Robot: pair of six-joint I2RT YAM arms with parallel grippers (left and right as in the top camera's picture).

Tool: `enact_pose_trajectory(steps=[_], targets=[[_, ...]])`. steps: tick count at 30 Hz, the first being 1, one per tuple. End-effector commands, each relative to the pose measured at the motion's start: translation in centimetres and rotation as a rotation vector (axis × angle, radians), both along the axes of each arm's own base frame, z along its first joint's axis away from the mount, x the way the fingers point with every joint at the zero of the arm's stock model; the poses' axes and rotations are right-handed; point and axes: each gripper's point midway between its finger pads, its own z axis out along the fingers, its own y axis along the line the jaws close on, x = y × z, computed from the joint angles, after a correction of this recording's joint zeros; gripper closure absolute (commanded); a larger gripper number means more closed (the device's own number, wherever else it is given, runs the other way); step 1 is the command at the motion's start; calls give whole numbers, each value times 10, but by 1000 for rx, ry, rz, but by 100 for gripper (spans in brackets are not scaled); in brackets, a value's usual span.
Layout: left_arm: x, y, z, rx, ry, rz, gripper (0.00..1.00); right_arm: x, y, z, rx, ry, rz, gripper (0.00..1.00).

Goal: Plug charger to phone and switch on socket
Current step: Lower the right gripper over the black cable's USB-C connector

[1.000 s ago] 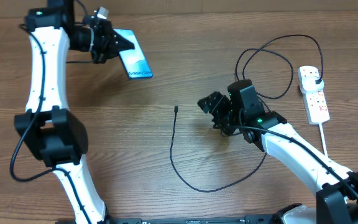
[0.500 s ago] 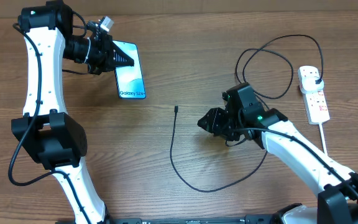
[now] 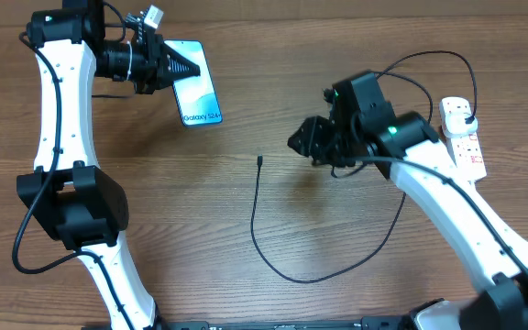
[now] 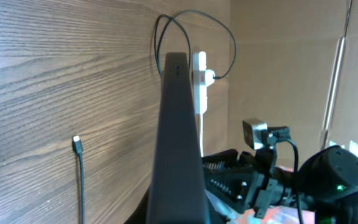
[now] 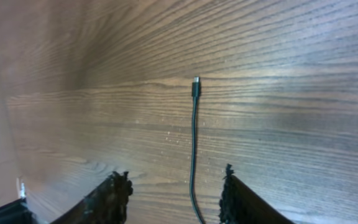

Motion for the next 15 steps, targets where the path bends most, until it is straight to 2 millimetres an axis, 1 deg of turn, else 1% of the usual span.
enact_pose_trajectory(steps=[1, 4, 5, 7, 10, 15], targets=[[5, -4, 21, -87, 75, 70, 95, 18, 5, -14, -42, 27, 19, 54], [14, 2, 23, -100, 88, 115, 96, 26, 14, -32, -42, 75, 30, 55], [19, 7, 25, -106, 92, 139, 96, 28, 22, -45, -21, 105, 45, 55], [24, 14, 26, -110, 96, 166, 96, 30, 34, -58, 9, 131, 70, 56], [27, 24, 23, -97, 103, 201, 96, 29, 44, -74, 16, 157, 93, 57], [28, 33, 21, -86, 112, 222, 96, 21, 62, -100, -3, 194, 126, 58]])
